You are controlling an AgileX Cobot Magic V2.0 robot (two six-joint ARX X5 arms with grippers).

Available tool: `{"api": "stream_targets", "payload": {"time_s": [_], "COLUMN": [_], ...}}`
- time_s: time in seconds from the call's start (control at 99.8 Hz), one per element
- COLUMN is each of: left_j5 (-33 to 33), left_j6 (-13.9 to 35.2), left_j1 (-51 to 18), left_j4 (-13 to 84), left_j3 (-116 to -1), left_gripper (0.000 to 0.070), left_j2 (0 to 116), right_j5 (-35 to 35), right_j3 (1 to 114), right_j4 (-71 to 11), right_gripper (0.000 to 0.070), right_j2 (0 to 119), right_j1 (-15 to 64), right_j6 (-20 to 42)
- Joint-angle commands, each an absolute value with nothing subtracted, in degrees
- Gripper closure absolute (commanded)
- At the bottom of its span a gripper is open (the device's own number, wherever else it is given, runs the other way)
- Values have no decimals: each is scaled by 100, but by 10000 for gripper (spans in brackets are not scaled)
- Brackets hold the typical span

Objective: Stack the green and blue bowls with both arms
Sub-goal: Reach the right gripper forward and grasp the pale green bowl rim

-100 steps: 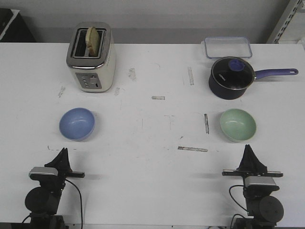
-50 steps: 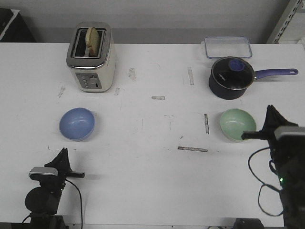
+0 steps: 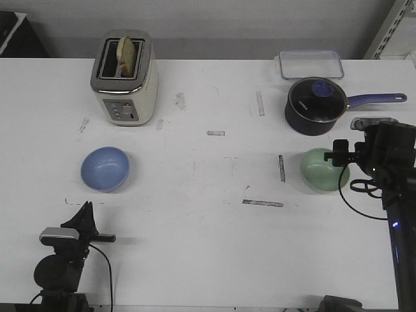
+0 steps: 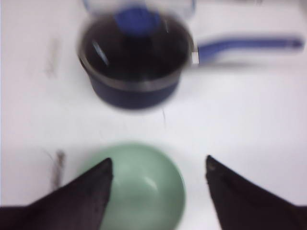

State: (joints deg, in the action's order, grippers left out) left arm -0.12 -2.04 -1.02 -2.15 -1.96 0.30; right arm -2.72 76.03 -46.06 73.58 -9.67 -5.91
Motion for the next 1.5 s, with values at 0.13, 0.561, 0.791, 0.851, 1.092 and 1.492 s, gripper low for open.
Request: {"api": "stream_targets", "payload": {"time_s": [0.13,0.561,0.791,0.851,1.092,1.492], "left_j5": [-19,-19,-19,-19,-19,-19], "left_j6": [-213,-213,-213,-213,-213,-213], "left_j1": [-104,-104,-104,-104,-104,-104], "left_j4": [-266,-268,-268,-268,-268,-266], "left_j3": [-73,-73,-73,-73,-73,-73], "left_gripper": [699,699,699,699,699,699], "left_j2": [25,25,25,25,25,25], "right_j5": [-816,-816,-816,-816,-1063,-1671], "right_j3": [7697,7690,7690,7690,7789,9045], "right_j4": [-5028,-5035,-4939,-4897,-4882,-5487], "right_gripper": [213,381,700,700,700,700], "right_j2": [8412,9813,9832,9830,9533,8683], "right_j1": [-1522,-1835,-1833,-1833,-1828,-340], "right_j6": [-958,-1094,-1092,-1079,-1035,-106]}}
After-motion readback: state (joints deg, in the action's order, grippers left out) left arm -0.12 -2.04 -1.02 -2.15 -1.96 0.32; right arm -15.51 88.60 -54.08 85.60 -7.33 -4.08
